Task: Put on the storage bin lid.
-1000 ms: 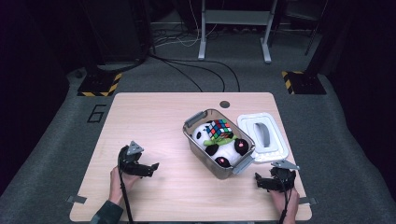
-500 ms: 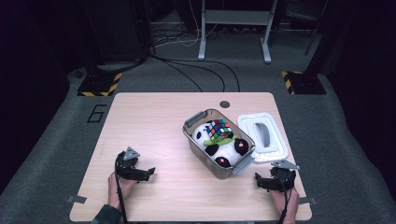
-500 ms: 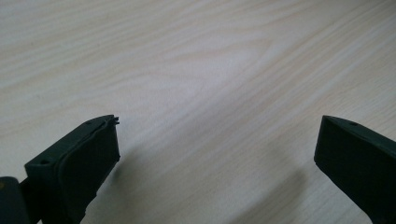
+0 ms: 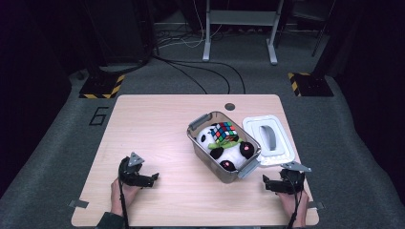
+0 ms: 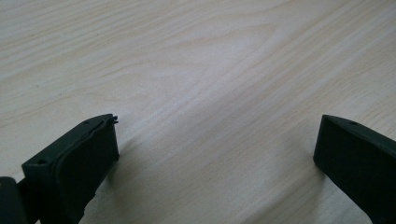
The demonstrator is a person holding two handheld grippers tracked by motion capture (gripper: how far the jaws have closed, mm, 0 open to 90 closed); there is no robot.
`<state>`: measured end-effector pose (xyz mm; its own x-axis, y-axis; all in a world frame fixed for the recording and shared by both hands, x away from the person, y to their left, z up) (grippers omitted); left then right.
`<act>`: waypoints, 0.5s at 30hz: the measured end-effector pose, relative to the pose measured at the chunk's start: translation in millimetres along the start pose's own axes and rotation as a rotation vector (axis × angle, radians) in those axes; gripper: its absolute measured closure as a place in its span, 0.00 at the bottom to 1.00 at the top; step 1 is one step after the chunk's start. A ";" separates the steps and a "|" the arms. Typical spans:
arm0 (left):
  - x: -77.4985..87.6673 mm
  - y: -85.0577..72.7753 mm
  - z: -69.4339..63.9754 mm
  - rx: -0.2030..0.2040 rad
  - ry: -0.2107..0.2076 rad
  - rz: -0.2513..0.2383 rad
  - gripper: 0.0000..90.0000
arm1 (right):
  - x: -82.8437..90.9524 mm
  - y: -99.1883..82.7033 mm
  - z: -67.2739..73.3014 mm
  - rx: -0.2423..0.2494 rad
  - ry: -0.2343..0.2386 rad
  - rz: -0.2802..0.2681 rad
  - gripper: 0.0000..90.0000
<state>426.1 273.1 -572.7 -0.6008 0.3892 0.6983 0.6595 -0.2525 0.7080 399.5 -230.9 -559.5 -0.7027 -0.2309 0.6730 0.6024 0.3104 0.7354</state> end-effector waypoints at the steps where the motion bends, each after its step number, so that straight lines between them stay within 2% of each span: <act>1: -0.1 0.0 -0.5 0.002 -0.002 -0.001 0.00 | 0.9 2.8 -0.9 -0.001 0.000 -0.003 0.00; 11: 0.2 -0.1 -0.6 0.002 -0.003 0.003 0.00 | 0.2 35.2 -13.5 0.024 0.001 -0.010 0.00; 15: 0.3 -0.1 -0.6 0.002 -0.005 0.005 0.00 | -7.2 43.9 -16.8 0.029 0.025 -0.001 0.00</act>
<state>425.6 272.7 -572.5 -0.5957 0.3920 0.7011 0.6630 -0.2528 0.7046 437.4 -231.1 -530.7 -0.6936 -0.2537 0.6742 0.5903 0.3363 0.7338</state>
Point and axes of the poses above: each handheld gripper's, and its own axes: x roughly backward along the jaws, y roughly out of its top, z roughly to its left, the point moved 6 cm from there along -x, roughly forward along the jaws, and after that the axes turned 9 degrees about x, right-handed, at the moved point
